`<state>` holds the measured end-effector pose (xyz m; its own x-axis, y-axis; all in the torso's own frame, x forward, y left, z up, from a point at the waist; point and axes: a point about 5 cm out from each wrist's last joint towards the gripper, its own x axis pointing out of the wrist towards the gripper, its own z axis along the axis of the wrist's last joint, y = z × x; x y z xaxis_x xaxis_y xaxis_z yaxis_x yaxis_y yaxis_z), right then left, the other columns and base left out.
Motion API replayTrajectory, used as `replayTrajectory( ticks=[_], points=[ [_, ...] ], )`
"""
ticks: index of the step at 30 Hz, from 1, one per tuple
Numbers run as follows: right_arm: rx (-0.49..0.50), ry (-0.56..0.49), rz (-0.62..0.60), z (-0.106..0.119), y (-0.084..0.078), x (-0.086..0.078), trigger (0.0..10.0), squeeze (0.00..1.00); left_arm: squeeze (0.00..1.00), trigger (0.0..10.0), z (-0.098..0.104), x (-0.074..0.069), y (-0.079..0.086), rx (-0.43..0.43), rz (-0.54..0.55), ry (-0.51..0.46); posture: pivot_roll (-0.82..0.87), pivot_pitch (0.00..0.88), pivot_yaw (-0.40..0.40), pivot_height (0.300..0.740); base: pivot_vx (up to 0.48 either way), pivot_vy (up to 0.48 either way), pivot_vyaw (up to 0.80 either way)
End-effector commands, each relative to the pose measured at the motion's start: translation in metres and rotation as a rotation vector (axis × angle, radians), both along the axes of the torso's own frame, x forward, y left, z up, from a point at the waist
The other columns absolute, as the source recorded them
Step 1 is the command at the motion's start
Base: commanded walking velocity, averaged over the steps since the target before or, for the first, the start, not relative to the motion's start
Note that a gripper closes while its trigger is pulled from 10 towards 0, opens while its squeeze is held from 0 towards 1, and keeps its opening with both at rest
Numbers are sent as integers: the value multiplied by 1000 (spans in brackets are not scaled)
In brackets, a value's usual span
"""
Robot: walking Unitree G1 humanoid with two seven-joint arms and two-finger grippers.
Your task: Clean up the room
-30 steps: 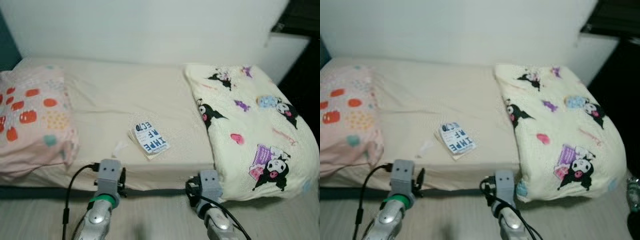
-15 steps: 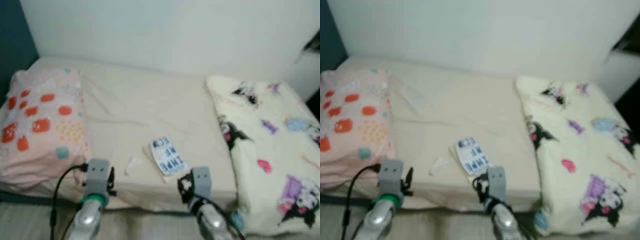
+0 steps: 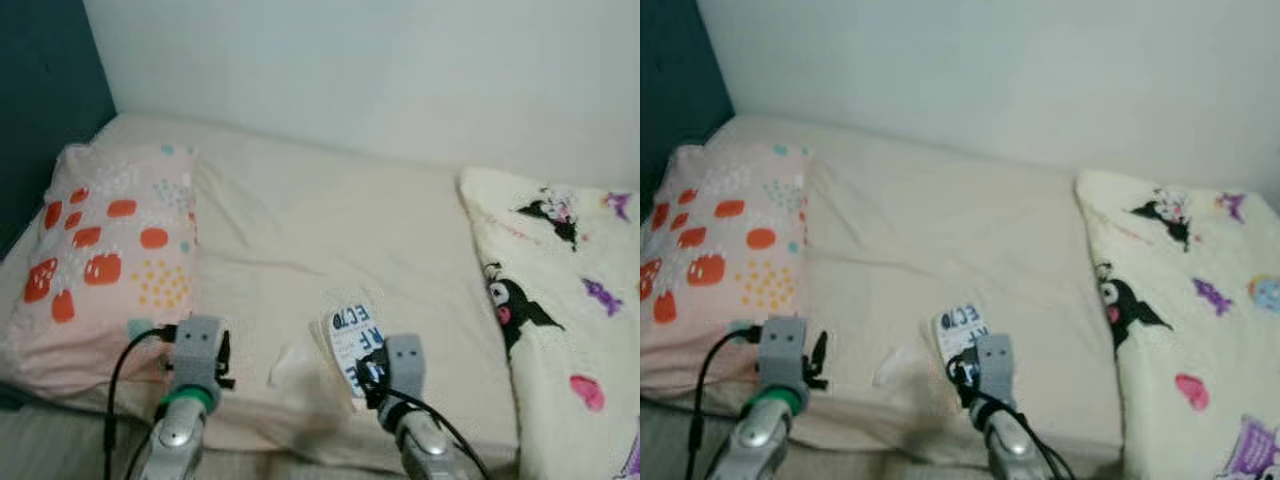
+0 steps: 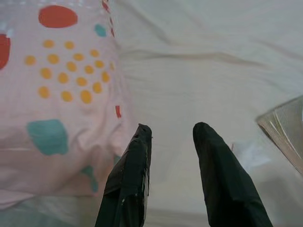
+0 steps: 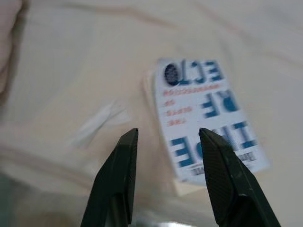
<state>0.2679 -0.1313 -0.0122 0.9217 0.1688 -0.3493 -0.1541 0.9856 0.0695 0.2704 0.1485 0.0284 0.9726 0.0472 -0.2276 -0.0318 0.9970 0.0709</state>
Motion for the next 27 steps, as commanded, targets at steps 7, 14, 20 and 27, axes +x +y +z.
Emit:
replayTrajectory(
  ticks=[7,14,20,27],
  points=[
    [-44,22,39,-5,-4,-6,10000,0,0,10000,-9,-7,-5,5,-14,38,30,32,-22,740,0,0,114],
    [-45,22,48,-5,-3,-6,10000,0,0,10000,-9,-7,-6,4,-10,37,32,34,-25,740,0,0,800],
    [-38,19,49,-4,-2,-5,10000,0,0,10000,-8,-7,-4,8,-2,31,34,35,-24,740,0,0,800],
    [-36,21,48,-4,-2,-4,10000,0,0,10000,-7,-6,-4,11,0,32,35,36,-22,740,0,0,800]
  ],
)
